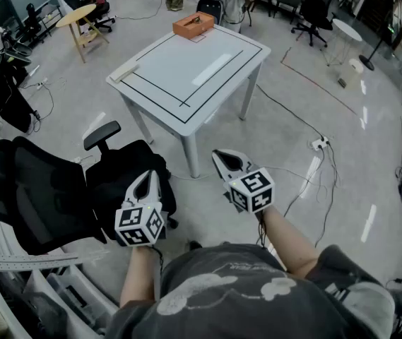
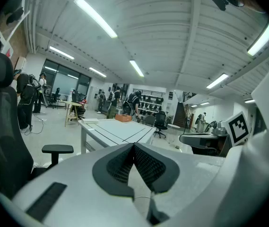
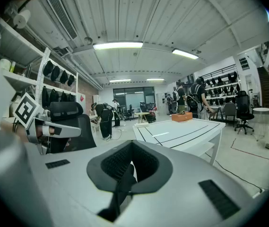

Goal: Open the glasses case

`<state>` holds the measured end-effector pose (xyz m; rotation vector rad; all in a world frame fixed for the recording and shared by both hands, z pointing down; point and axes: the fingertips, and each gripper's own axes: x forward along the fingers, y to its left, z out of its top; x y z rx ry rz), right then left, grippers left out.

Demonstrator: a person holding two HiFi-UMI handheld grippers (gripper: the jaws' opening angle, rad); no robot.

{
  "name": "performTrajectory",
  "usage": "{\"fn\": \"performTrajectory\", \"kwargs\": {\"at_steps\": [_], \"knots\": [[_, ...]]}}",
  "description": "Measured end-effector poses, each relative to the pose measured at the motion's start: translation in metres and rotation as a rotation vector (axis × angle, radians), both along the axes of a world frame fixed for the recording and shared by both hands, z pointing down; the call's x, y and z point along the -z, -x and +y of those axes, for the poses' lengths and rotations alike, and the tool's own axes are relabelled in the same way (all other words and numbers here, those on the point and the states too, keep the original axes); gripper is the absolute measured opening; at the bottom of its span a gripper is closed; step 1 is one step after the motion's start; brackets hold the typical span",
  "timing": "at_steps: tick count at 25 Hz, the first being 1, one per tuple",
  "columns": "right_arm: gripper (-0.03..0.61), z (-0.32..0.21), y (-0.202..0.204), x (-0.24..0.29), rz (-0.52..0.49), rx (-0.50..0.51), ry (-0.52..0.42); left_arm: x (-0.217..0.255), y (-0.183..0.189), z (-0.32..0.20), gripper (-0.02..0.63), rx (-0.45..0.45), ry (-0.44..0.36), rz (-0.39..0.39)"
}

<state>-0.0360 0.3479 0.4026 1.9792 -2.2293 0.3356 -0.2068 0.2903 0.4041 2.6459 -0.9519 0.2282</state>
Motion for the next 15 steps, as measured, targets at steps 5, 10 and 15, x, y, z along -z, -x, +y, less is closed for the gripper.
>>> {"fn": "performTrajectory", "kwargs": {"at_steps": [5, 10, 15], "knots": [[-0.002, -0.014, 0.016, -0.006, -0.004, 0.007, 0.006, -0.007, 0.019, -0.006, 0.002, 0.001, 0.015, 0.003], [-0.002, -0.027, 0.021, -0.02, -0.031, -0.02, 0.003, -0.02, 0.031, -0.017, 0.002, -0.019, 0.029, 0.002], [-0.002, -0.039, 0.005, -0.023, -0.075, -0.062, -0.005, -0.025, 0.021, -0.039, 0.002, -0.032, 0.04, 0.006]]}}
